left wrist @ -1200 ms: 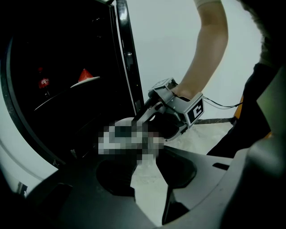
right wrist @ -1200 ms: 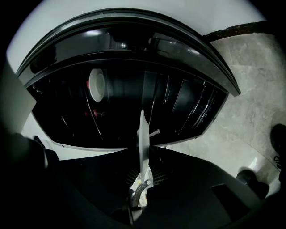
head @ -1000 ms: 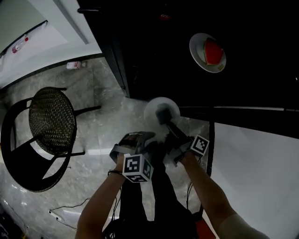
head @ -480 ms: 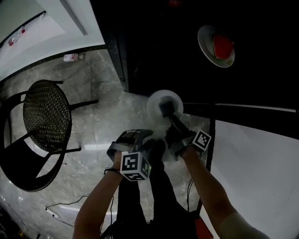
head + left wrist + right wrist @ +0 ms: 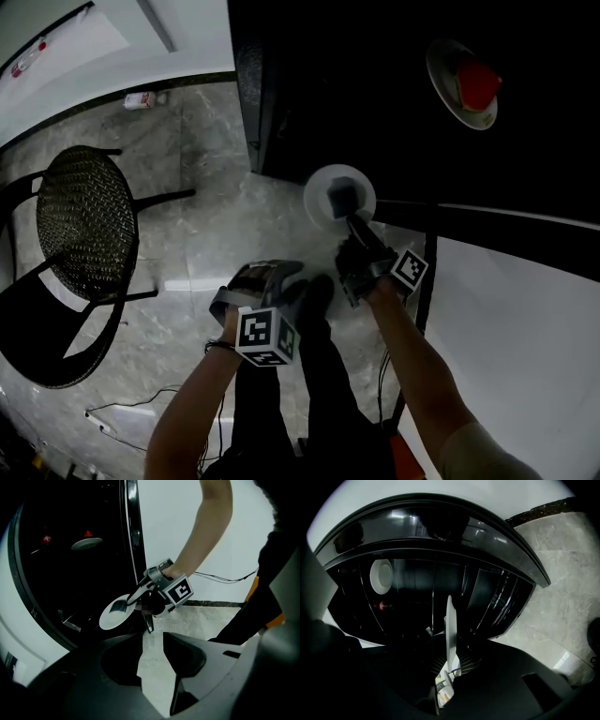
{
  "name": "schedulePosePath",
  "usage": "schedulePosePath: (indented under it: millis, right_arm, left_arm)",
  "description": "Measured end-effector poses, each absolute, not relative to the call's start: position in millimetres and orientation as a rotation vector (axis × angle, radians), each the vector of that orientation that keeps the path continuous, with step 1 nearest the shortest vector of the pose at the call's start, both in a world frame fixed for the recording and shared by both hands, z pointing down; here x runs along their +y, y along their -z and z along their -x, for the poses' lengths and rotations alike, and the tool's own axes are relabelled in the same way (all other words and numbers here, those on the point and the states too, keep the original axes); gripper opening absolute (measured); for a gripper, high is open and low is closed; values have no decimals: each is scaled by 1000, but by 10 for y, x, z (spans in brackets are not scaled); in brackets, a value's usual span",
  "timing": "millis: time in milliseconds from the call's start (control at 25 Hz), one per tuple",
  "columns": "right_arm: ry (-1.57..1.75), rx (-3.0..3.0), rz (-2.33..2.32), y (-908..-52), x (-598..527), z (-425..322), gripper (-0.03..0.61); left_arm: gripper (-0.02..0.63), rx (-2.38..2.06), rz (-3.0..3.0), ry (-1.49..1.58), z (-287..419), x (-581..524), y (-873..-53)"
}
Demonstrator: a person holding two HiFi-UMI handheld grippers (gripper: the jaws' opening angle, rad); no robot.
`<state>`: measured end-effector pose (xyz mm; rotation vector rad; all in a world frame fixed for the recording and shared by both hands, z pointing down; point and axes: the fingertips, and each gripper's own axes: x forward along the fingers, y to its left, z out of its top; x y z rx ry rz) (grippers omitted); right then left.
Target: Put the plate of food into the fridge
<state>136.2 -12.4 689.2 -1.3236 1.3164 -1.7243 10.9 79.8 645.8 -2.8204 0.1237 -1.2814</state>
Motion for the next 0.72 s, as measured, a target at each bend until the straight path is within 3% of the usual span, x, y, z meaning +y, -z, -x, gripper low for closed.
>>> schedulePosePath:
  millis: [720]
  right_arm:
    - [1658,1243,1342,-7390,-291,-1440,43]
  left_arm:
    - [141,124,2797,1263,-131,631,-6748]
